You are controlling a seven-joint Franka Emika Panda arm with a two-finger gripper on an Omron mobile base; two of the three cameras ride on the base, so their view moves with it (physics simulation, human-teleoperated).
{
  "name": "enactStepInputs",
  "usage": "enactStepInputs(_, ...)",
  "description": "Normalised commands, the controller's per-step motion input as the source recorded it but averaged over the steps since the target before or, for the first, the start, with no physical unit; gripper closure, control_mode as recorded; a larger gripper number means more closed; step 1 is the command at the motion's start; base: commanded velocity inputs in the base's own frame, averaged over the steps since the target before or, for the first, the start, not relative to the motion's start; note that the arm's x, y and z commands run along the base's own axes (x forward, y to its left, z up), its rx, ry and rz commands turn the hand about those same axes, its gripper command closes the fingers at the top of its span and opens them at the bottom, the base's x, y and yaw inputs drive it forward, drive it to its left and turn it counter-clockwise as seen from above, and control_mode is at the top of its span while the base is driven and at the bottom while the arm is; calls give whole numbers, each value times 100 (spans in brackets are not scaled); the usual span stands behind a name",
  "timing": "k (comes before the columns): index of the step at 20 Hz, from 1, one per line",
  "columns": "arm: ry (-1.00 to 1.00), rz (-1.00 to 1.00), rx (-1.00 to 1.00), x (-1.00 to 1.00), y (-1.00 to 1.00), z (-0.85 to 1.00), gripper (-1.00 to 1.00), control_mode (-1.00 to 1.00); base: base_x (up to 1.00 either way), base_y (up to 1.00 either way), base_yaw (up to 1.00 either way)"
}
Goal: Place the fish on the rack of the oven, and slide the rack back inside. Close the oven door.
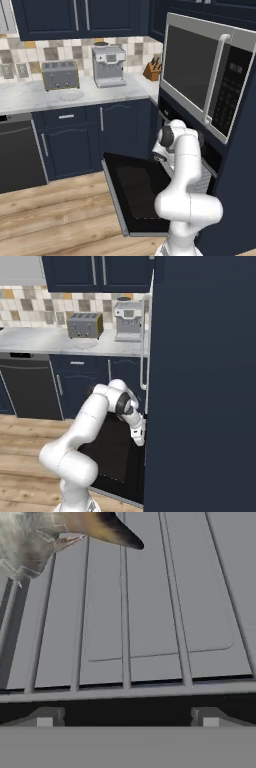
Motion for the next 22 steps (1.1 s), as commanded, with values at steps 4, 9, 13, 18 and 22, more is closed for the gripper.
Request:
enactStepInputs(4,-8,1,-23,-13,78,36,-100,-100,0,0,0)
enactStepInputs(9,-19,2,-33,-36,100,47,-100,-100,0,0,0)
enactStepInputs(13,-16,0,-29,-30,100,53,-100,-100,0,0,0)
enactStepInputs(18,-16,0,-19,-52,100,55,-100,-100,0,0,0)
enactStepInputs(22,-14,0,-16,-66,100,50,-100,-100,0,0,0)
